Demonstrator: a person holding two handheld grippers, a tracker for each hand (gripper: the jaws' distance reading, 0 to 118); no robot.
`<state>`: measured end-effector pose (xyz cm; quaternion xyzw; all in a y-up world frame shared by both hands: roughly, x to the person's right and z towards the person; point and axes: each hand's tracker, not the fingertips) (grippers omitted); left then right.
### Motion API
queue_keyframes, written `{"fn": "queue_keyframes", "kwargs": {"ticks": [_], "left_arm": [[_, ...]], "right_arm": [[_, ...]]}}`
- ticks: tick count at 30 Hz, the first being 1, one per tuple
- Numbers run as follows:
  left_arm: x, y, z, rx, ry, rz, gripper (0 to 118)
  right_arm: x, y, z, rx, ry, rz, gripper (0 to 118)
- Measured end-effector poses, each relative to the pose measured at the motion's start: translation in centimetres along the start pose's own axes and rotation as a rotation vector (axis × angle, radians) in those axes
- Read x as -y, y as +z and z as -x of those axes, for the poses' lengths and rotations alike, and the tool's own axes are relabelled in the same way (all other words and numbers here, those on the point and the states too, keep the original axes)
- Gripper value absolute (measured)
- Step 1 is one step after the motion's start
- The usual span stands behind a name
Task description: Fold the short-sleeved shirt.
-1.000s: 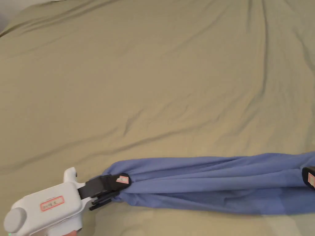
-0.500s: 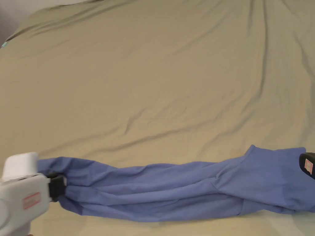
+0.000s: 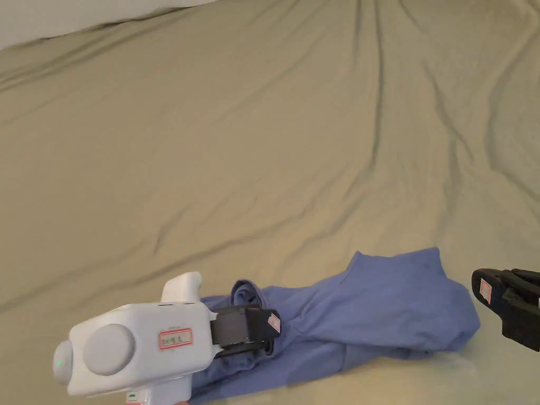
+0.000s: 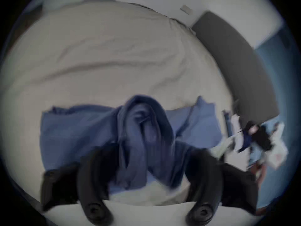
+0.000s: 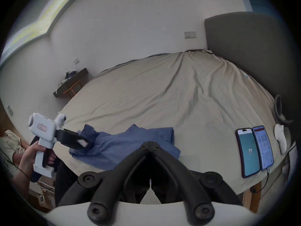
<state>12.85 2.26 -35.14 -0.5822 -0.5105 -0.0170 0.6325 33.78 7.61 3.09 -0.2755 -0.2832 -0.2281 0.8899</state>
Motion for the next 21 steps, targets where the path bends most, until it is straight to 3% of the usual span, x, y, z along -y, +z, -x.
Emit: {"fn": "queue_keyframes", "kwargs": {"ticks": [4, 6, 7, 8, 9, 10, 12, 17, 20, 21], "left_arm": [[0.1, 8.0, 0.3, -0.014, 0.036, -0.176, 93], [-0.2, 9.8, 0.4, -0.204, 0.003, -0.221, 91], [0.0, 9.8, -0.8, -0.310, -0.052, -0.246, 74], [-0.2, 9.2, -1.2, -0.411, -0.157, -0.243, 14], [-0.6, 7.8, -1.5, -0.505, -0.204, -0.218, 0], [-0.6, 5.7, -1.4, -0.539, -0.175, -0.218, 0], [-1.3, 1.7, -1.3, -0.452, -0.198, -0.083, 0], [0.1, -8.3, -6.2, -0.544, -0.429, 0.106, 0], [1.2, -9.1, -10.1, -0.573, -0.523, 0.108, 0], [1.4, -9.0, -11.1, -0.501, -0.531, 0.085, 0]], "right_arm": [[0.2, 0.2, -0.6, -0.013, -0.029, -0.004, 2], [0.3, 0.1, -0.5, -0.013, -0.029, -0.003, 2], [0.3, 0.1, -0.5, -0.010, -0.025, 0.000, 2], [0.3, 0.0, -0.5, -0.009, -0.022, 0.002, 2], [0.4, 0.0, -0.5, -0.009, -0.020, 0.005, 2], [0.5, 0.0, -0.4, -0.007, -0.018, 0.008, 2], [0.6, 0.0, -0.4, -0.001, -0.019, 0.011, 2], [0.7, 0.1, -0.8, 0.039, -0.017, 0.028, 2], [0.6, 0.1, -0.9, 0.047, -0.016, 0.031, 2], [0.6, 0.1, -1.0, 0.044, -0.017, 0.030, 2]]}}
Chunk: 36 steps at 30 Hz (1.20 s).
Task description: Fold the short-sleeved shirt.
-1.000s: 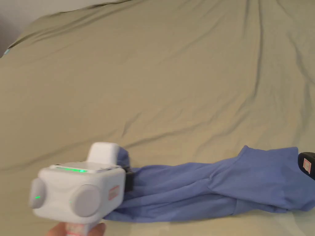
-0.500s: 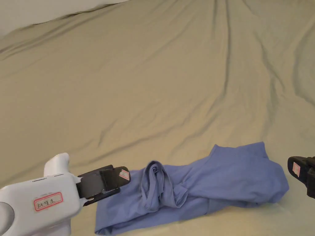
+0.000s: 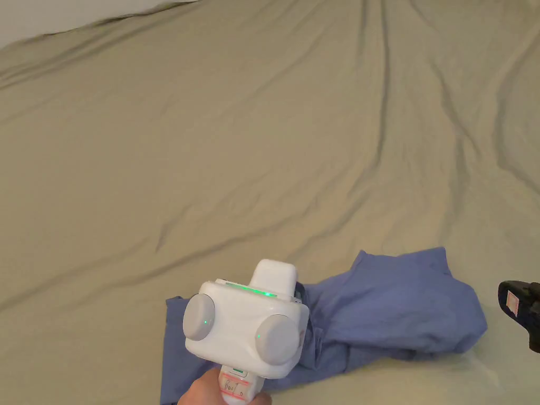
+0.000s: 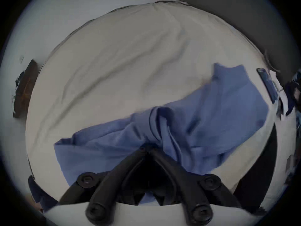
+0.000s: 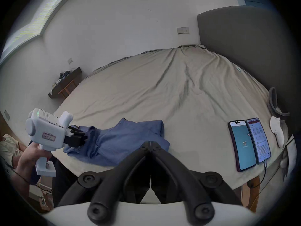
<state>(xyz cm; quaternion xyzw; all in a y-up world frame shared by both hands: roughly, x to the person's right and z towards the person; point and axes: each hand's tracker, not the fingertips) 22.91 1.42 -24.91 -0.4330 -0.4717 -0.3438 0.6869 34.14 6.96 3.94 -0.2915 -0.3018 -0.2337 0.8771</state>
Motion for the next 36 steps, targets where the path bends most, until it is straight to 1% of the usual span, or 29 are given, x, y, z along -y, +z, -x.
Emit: {"fn": "queue_keyframes", "kwargs": {"ticks": [4, 5, 6, 7, 9, 12, 13, 14, 15, 16, 17, 19, 21, 22, 23, 24, 25, 26, 28, 29, 31, 32, 33, 34, 35, 36], "left_arm": [[-1.1, 2.9, -1.1, 0.234, 0.021, -0.027, 0], [-1.2, 3.7, -0.6, 0.315, 0.035, -0.038, 0], [-1.3, 4.6, 0.4, 0.422, 0.088, -0.051, 0], [-0.9, 5.7, 1.5, 0.484, 0.138, -0.078, 0], [0.3, 8.2, 4.4, 0.566, 0.231, -0.146, 0], [3.6, 12.6, 11.0, 0.666, 0.362, -0.291, 0], [5.2, 13.9, 13.8, 0.695, 0.442, -0.352, 0], [6.6, 14.8, 16.1, 0.717, 0.493, -0.387, 16], [8.5, 15.5, 18.7, 0.725, 0.564, -0.418, 65], [10.1, 15.6, 20.9, 0.680, 0.597, -0.420, 104], [11.5, 15.3, 22.6, 0.642, 0.598, -0.411, 112], [13.8, 13.7, 26.0, 0.579, 0.606, -0.381, 112], [15.0, 10.6, 28.8, 0.629, 0.728, -0.309, 112], [15.0, 8.7, 29.0, 0.674, 0.800, -0.294, 112], [14.9, 7.3, 28.9, 0.699, 0.805, -0.292, 112], [14.7, 5.7, 28.5, 0.670, 0.794, -0.287, 112], [14.4, 4.2, 28.0, 0.684, 0.745, -0.273, 112], [14.2, 2.8, 27.5, 0.710, 0.728, -0.248, 112], [14.0, 0.0, 26.6, 0.828, 0.781, -0.174, 112], [13.8, -1.3, 26.2, 0.864, 0.781, -0.151, 112], [13.5, -3.8, 26.1, 0.801, 0.710, -0.098, 112], [13.6, -4.3, 25.7, 0.754, 0.700, -0.068, 112], [13.4, -3.5, 26.0, 0.826, 0.675, -0.182, 112], [12.7, -3.5, 25.7, 0.910, 0.686, -0.207, 112], [12.3, -4.5, 24.8, 0.953, 0.738, -0.139, 110], [11.9, -5.3, 23.6, 0.931, 0.715, -0.086, 101]], "right_arm": [[-0.6, -0.1, 0.3, -0.007, 0.005, -0.006, 2], [-0.8, 0.1, 0.5, -0.005, 0.008, -0.013, 2], [-1.1, 0.4, 0.6, -0.006, 0.008, -0.024, 2], [-1.3, 0.7, 0.6, -0.013, 0.006, -0.035, 2], [-1.5, 1.3, 0.8, -0.023, 0.003, -0.048, 2], [-1.6, 1.8, 1.3, -0.025, 0.014, -0.057, 2], [-1.5, 1.9, 1.5, -0.030, 0.016, -0.057, 2], [-1.5, 2.0, 1.7, -0.039, 0.017, -0.056, 2], [-1.3, 2.1, 1.9, -0.043, 0.016, -0.060, 2], [-1.3, 2.3, 2.2, -0.044, 0.014, -0.064, 2], [-1.2, 2.3, 2.5, -0.050, 0.015, -0.061, 2], [-1.2, 2.1, 3.2, -0.061, 0.020, -0.057, 2], [-1.1, 1.6, 3.9, -0.074, 0.028, -0.046, 2], [-1.0, 1.3, 4.3, -0.077, 0.031, -0.042, 2], [-0.8, 1.1, 4.8, -0.071, 0.034, -0.044, 2], [-0.7, 1.1, 5.4, -0.061, 0.041, -0.048, 2], [-0.7, 1.0, 5.8, -0.059, 0.050, -0.047, 2], [-0.7, 0.9, 6.0, -0.062, 0.049, -0.047, 2], [-0.9, 0.4, 6.3, -0.079, 0.040, -0.043, 2], [-1.0, 0.1, 6.5, -0.082, 0.041, -0.041, 2], [-1.1, -0.5, 6.7, -0.082, 0.044, -0.039, 2], [-1.2, -0.8, 6.7, -0.089, 0.042, -0.036, 2], [-1.3, -1.2, 6.7, -0.096, 0.038, -0.034, 2], [-1.3, -1.6, 6.8, -0.104, 0.036, -0.031, 2], [-1.4, -1.9, 6.8, -0.112, 0.033, -0.025, 2], [-1.4, -2.4, 6.8, -0.120, 0.035, -0.014, 2]]}}
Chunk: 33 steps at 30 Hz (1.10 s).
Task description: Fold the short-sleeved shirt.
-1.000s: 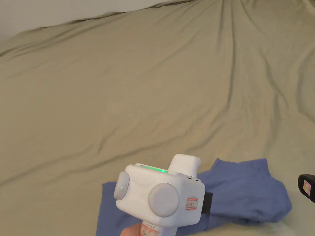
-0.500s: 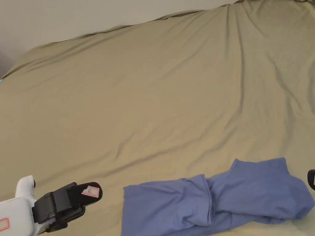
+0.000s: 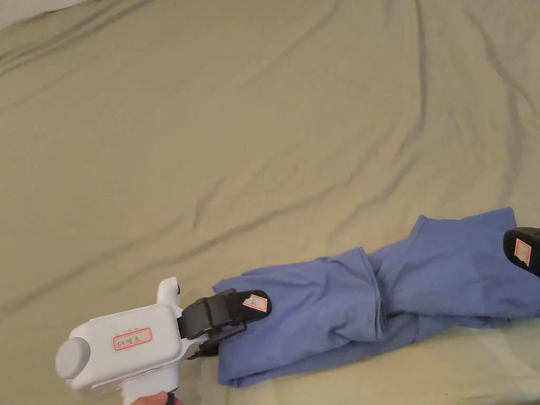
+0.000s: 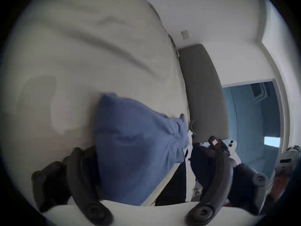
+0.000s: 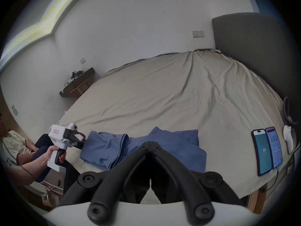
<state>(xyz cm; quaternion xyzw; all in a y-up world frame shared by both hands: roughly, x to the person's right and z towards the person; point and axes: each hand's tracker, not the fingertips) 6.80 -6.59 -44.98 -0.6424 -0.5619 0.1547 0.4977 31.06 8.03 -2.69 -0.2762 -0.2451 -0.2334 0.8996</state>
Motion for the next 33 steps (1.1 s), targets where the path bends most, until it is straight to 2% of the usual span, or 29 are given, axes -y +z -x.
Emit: {"fn": "queue_keyframes", "kwargs": {"ticks": [1, 2, 3, 5, 7, 10, 14, 17, 19, 20, 22, 24, 26, 29, 33], "left_arm": [[0.4, -0.7, -1.0, -0.076, -0.095, 0.000, 70], [0.3, -1.2, -1.3, -0.153, -0.175, -0.017, 17], [0.4, -1.1, -0.9, -0.177, -0.154, -0.039, 17], [0.3, 0.7, 0.0, -0.043, -0.070, -0.036, 17], [0.4, 2.9, 0.1, -0.080, -0.024, -0.074, 17], [1.3, 6.4, -0.8, -0.119, -0.037, -0.167, 17], [1.6, 10.3, -2.5, -0.333, -0.080, -0.194, 17], [2.1, 12.5, -6.3, -0.527, -0.158, -0.234, 17], [2.1, 12.2, -10.2, -0.742, -0.244, -0.213, 17], [2.0, 11.3, -11.8, -0.847, -0.225, -0.162, 17], [2.0, 8.7, -14.6, -0.940, -0.342, -0.082, 17], [2.4, 5.3, -17.7, -0.968, -0.472, -0.002, 17], [2.2, 2.3, -19.3, -0.922, -0.557, 0.017, 17], [1.5, -3.3, -20.4, -0.767, -0.558, 0.126, 17], [0.6, -10.5, -20.5, -0.635, -0.536, 0.277, 17]], "right_arm": [[-0.1, -0.4, 0.1, 0.001, 0.005, 0.010, 2], [-0.1, -0.6, 0.2, 0.008, 0.012, 0.018, 2], [-0.2, -0.6, 0.4, 0.016, 0.029, 0.021, 2], [-0.3, -0.5, 0.6, 0.019, 0.045, 0.024, 2], [-0.6, -0.2, 0.7, 0.012, 0.051, 0.023, 2], [-1.0, 0.2, 0.8, 0.014, 0.064, 0.007, 2], [-1.2, 0.7, 0.5, -0.011, 0.048, -0.020, 2], [-1.0, 1.0, 0.2, -0.012, 0.049, -0.025, 2], [-0.8, 1.3, -0.2, -0.015, 0.041, -0.028, 2], [-0.7, 1.3, -0.5, -0.019, 0.034, -0.029, 2], [-0.5, 1.4, -1.1, -0.045, 0.012, -0.020, 2], [-0.4, 1.6, -1.6, -0.044, 0.008, -0.014, 2], [-0.2, 1.8, -2.0, -0.041, 0.007, -0.009, 2], [0.1, 2.1, -2.8, -0.048, -0.016, -0.014, 2], [0.7, 3.0, -3.7, -0.040, -0.028, -0.001, 2]]}}
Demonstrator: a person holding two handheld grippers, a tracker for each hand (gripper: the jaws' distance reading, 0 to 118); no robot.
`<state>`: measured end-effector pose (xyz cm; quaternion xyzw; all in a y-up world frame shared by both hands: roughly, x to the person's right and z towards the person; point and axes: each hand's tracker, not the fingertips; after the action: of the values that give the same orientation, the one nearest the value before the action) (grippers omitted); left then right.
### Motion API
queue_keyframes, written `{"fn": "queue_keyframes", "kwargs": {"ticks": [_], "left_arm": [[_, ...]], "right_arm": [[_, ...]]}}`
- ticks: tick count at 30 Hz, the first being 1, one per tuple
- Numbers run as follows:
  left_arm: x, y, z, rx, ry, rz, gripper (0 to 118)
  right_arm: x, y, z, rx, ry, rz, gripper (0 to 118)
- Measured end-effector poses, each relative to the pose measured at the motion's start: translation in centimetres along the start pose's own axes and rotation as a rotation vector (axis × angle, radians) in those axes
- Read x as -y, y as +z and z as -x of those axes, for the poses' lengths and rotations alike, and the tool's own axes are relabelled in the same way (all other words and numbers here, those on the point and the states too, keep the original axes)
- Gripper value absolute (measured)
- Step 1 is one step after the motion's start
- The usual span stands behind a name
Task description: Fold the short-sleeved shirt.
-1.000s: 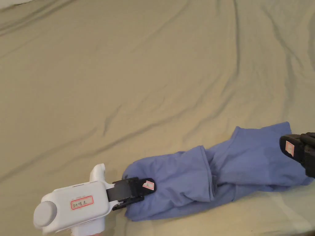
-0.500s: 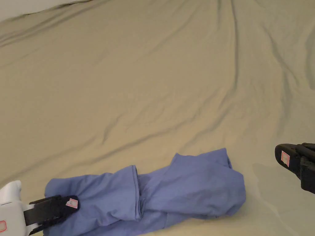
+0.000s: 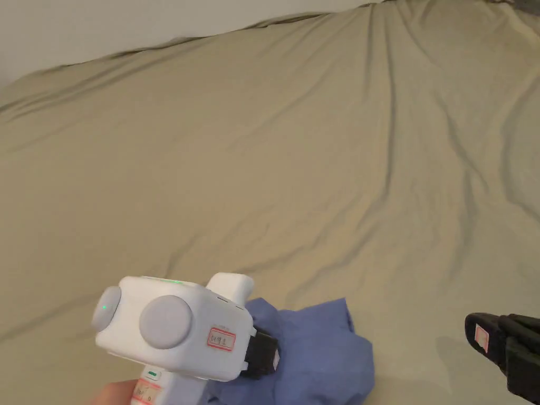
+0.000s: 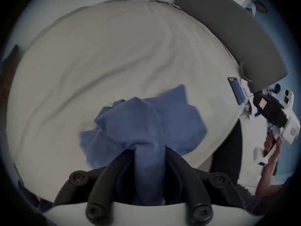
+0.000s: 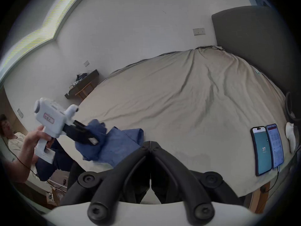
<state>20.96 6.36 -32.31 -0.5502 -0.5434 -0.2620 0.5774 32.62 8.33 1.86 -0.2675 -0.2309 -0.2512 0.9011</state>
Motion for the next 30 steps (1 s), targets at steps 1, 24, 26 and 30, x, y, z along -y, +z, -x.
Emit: {"fn": "queue_keyframes", "kwargs": {"ticks": [1, 24, 26, 30], "left_arm": [[-0.7, -1.0, -0.2, 0.042, 0.016, 0.007, 18], [-1.7, -7.8, -2.4, 0.267, 0.138, -0.042, 0], [-3.2, -10.6, -3.7, 0.254, 0.101, 0.005, 0], [-4.9, -13.2, -4.6, 0.224, 0.056, 0.053, 0]], "right_arm": [[0.2, 0.2, -0.4, 0.012, 0.000, 0.010, 2], [1.5, 0.4, -2.9, 0.095, -0.089, 0.090, 2], [1.7, 0.8, -2.6, 0.099, -0.096, 0.086, 2], [1.2, 1.0, -2.7, 0.112, -0.097, 0.074, 2]]}}
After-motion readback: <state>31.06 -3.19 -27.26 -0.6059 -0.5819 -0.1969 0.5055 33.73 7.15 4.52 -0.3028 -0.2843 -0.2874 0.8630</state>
